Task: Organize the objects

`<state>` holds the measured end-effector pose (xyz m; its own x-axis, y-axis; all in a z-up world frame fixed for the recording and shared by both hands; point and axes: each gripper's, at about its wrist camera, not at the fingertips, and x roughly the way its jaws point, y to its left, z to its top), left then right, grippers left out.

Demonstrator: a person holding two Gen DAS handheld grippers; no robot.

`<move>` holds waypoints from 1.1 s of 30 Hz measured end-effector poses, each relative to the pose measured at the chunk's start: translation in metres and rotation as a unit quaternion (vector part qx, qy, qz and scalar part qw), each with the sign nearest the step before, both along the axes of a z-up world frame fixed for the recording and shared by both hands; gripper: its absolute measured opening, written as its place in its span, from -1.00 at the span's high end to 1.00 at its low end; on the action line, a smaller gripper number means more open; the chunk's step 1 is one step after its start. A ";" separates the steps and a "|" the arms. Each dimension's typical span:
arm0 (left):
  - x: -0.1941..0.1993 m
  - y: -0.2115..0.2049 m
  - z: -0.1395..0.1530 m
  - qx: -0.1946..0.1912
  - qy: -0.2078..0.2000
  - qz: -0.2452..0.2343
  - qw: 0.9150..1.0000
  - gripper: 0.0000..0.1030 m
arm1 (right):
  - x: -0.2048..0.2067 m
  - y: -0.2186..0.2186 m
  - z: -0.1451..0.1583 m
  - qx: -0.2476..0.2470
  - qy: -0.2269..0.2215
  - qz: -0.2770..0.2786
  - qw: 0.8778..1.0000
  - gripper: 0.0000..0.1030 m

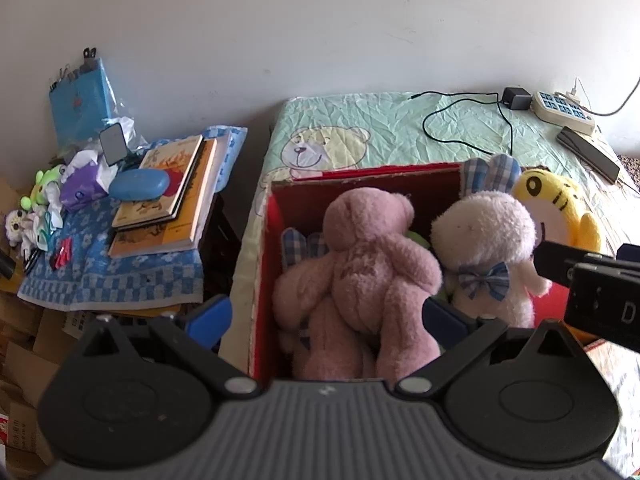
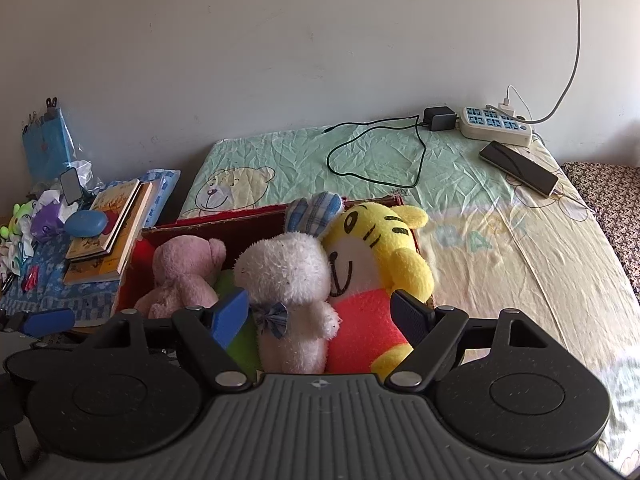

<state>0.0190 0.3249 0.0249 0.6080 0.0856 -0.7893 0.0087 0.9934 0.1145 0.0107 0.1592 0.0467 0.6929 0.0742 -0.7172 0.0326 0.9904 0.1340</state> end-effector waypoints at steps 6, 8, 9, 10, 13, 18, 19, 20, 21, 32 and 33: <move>0.004 0.004 -0.008 -0.002 0.005 0.010 1.000 -0.99 | 0.003 0.003 -0.004 -0.016 -0.004 0.009 1.000 -0.57; 0.003 0.001 -0.009 0.005 0.004 0.010 1.000 -0.99 | 0.002 0.000 -0.006 -0.012 -0.003 0.007 1.000 -0.57; 0.004 0.001 -0.010 0.008 0.004 0.011 1.000 -0.99 | 0.002 -0.001 -0.007 -0.012 -0.002 0.007 1.000 -0.57; 0.004 0.001 -0.011 0.011 0.005 0.012 1.000 -0.99 | 0.003 -0.002 -0.008 -0.012 0.000 0.006 1.000 -0.57; 0.004 -0.001 -0.014 0.019 0.014 0.016 1.000 -0.99 | 0.003 -0.005 -0.011 -0.008 0.001 0.004 1.000 -0.57; 0.002 -0.004 -0.012 0.007 0.016 0.009 1.000 -0.99 | 0.002 -0.008 -0.011 -0.006 -0.004 0.007 1.000 -0.57; 0.001 -0.005 -0.012 0.008 0.013 0.008 1.000 -0.99 | 0.001 -0.009 -0.011 -0.005 -0.004 0.007 1.000 -0.57; 0.000 -0.007 -0.011 0.009 0.010 0.007 1.000 -0.99 | 0.001 -0.010 -0.012 -0.005 -0.005 0.007 1.000 -0.57; 0.000 -0.009 -0.011 0.009 0.009 0.006 1.000 -0.99 | 0.001 -0.010 -0.012 -0.005 -0.005 0.008 1.000 -0.57; -0.002 -0.016 -0.008 0.005 0.005 0.004 1.000 -0.99 | 0.001 -0.017 -0.014 0.002 -0.008 0.011 1.000 -0.57; -0.002 -0.017 -0.008 0.006 0.004 0.004 1.000 -0.99 | 0.001 -0.016 -0.014 0.002 -0.008 0.012 1.000 -0.57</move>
<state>0.0168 0.3082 0.0171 0.6003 0.1000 -0.7935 0.0019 0.9920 0.1265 0.0120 0.1430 0.0324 0.7028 0.0940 -0.7051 0.0071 0.9903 0.1391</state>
